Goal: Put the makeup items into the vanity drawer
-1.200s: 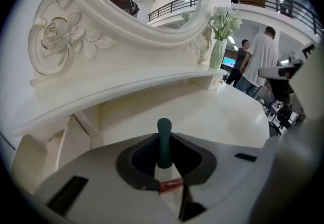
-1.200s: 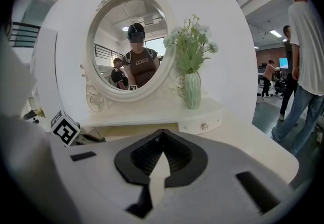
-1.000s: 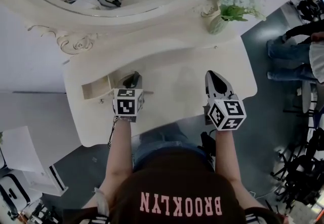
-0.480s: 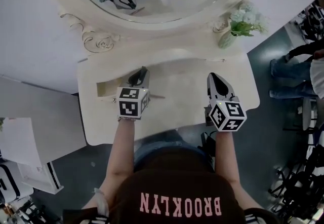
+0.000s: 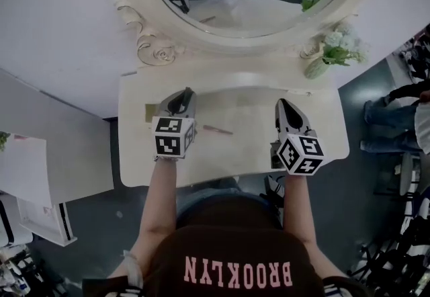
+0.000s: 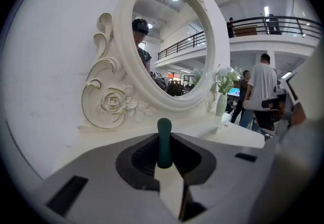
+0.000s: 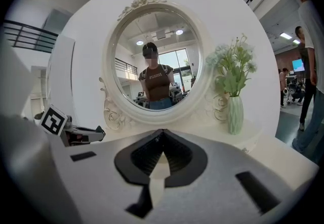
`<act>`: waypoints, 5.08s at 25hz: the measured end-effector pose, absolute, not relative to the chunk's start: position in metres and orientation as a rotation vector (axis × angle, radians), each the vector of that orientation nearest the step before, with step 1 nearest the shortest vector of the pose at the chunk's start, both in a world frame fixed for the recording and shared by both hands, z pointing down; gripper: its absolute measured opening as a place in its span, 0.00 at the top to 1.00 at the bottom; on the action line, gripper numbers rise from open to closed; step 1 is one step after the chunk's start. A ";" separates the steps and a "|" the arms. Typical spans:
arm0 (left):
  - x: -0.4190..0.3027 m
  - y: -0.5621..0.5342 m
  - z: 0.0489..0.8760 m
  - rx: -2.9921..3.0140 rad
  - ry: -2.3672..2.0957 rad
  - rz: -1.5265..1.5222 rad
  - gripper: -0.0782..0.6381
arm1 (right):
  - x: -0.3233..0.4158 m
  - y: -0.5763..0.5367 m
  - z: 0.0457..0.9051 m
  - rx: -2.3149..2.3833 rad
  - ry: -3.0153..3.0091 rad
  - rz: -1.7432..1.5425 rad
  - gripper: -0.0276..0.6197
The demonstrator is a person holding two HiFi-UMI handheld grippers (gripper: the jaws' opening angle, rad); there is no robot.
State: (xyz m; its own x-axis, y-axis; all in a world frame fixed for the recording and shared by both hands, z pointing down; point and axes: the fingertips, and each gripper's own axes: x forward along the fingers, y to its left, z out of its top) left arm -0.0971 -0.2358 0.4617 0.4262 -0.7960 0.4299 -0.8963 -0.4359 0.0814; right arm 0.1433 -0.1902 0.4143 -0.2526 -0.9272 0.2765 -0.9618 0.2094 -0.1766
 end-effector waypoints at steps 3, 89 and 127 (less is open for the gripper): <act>-0.121 -0.234 0.458 2.371 -1.513 0.457 0.82 | 0.126 -0.196 0.413 1.807 -2.389 0.471 0.97; -0.007 -0.159 0.627 2.412 -0.806 1.179 0.56 | 0.236 -0.080 0.493 2.076 -1.950 0.726 0.97; -0.110 -0.206 0.490 2.434 -1.264 0.702 0.83 | 0.147 -0.155 0.425 1.891 -2.281 0.503 0.97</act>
